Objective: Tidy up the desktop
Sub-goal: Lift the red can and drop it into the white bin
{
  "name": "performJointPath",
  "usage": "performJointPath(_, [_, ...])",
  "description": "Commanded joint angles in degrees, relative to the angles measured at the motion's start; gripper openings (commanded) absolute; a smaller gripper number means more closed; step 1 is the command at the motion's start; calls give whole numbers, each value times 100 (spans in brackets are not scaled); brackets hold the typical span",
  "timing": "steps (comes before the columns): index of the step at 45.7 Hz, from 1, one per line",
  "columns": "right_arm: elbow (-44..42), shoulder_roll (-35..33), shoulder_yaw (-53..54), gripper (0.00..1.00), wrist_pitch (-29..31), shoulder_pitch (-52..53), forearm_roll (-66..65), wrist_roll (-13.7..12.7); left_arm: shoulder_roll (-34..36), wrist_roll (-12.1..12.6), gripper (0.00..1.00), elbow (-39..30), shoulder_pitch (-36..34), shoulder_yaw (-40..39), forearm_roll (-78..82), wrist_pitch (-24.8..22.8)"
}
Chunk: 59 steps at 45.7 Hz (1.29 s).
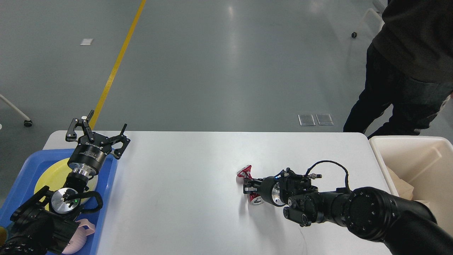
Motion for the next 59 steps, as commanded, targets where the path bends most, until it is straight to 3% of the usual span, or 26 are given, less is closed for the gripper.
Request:
performJointPath(1, [253, -46, -66, 0, 380, 492, 39, 59, 0, 7, 100, 0, 1, 0, 0, 0])
performJointPath(8, [1649, -1134, 101, 0, 1320, 2038, 100, 191, 0, -2, 100, 0, 1, 9, 0, 0])
performJointPath(13, [2845, -2092, 67, 0, 2330, 3541, 100, 200, 0, 7, 100, 0, 1, 9, 0, 0])
performJointPath(17, [3408, -2796, 49, 0, 3691, 4806, 83, 200, 9, -2, 100, 0, 1, 9, 0, 0])
performJointPath(18, [3522, -3093, 49, 0, 4704, 5505, 65, 208, 9, 7, 100, 0, 1, 9, 0, 0])
performJointPath(20, [3541, -3306, 49, 0, 5545, 5993, 13, 217, 9, 7, 100, 0, 1, 9, 0, 0])
performJointPath(24, [3558, -3667, 57, 0, 6637, 6803, -163, 226, 9, 7, 100, 0, 1, 9, 0, 0])
performJointPath(33, [4120, -4413, 13, 0, 6637, 7841, -1375, 217, 9, -2, 100, 0, 9, 9, 0, 0])
performJointPath(45, [3893, -5248, -522, 0, 6637, 7632, -2500, 182, 18, -2, 100, 0, 1, 9, 0, 0])
performJointPath(51, [3121, -5750, -777, 0, 5472, 6298, -2914, 182, 18, -2, 100, 0, 1, 9, 0, 0])
performJointPath(59, [1057, -5873, -752, 0, 3486, 3407, -2853, 235, 18, -2, 100, 0, 1, 9, 0, 0])
